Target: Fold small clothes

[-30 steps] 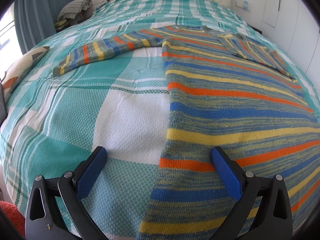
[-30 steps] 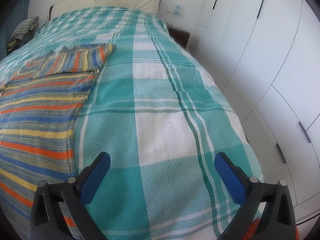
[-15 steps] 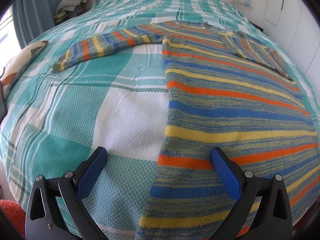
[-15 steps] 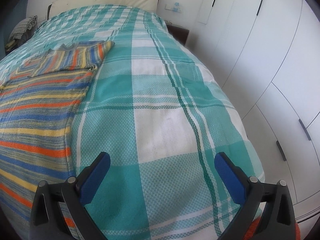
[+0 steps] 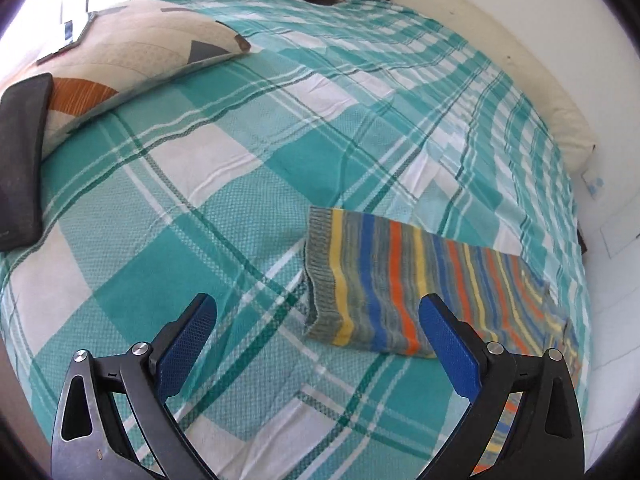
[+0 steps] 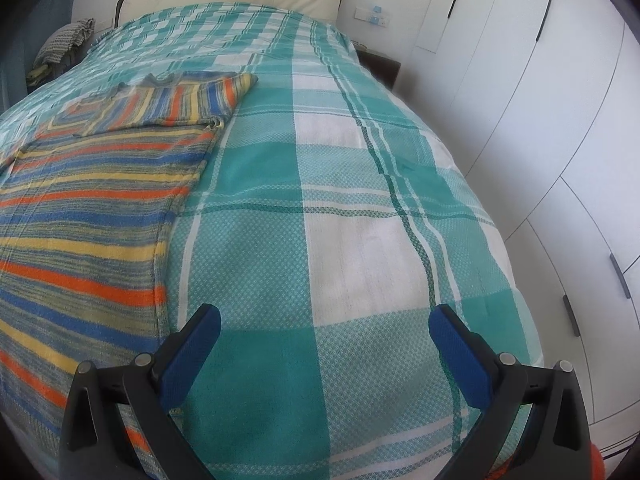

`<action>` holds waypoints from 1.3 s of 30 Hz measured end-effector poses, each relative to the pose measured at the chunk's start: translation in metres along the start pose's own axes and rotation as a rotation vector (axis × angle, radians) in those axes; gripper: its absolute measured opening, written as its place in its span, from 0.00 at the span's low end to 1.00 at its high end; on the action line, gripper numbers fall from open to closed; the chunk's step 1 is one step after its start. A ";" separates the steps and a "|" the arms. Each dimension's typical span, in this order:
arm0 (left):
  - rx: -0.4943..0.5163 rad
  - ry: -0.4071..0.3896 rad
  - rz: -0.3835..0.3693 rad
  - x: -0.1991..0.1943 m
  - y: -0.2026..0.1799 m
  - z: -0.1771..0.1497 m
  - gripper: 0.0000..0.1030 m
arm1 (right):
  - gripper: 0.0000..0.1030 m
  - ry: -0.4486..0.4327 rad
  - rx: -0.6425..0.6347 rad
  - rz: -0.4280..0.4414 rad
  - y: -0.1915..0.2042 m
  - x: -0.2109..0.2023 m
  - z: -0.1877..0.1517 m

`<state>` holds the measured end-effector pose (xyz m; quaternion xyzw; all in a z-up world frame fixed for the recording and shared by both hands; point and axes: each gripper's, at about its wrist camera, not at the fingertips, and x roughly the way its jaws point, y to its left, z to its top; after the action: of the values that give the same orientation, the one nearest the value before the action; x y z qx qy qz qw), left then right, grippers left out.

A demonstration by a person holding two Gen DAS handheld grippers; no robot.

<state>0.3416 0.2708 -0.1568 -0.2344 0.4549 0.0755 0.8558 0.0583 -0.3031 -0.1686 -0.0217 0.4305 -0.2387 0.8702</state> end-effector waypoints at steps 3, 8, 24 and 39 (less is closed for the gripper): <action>0.042 0.046 0.081 0.031 -0.006 0.004 0.90 | 0.99 0.014 -0.020 -0.006 0.004 0.004 -0.002; 0.118 0.079 -0.017 0.041 -0.032 -0.001 0.04 | 0.99 0.028 -0.023 -0.008 0.004 0.009 -0.001; 0.768 -0.029 -0.327 -0.043 -0.375 -0.065 0.06 | 0.99 0.038 0.040 0.093 -0.004 0.005 0.003; 0.631 0.149 0.071 0.082 -0.265 -0.103 0.84 | 0.99 0.083 0.067 0.150 -0.007 0.013 0.002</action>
<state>0.4034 -0.0175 -0.1845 0.0537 0.5252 -0.0570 0.8474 0.0643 -0.3156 -0.1752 0.0495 0.4586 -0.1879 0.8671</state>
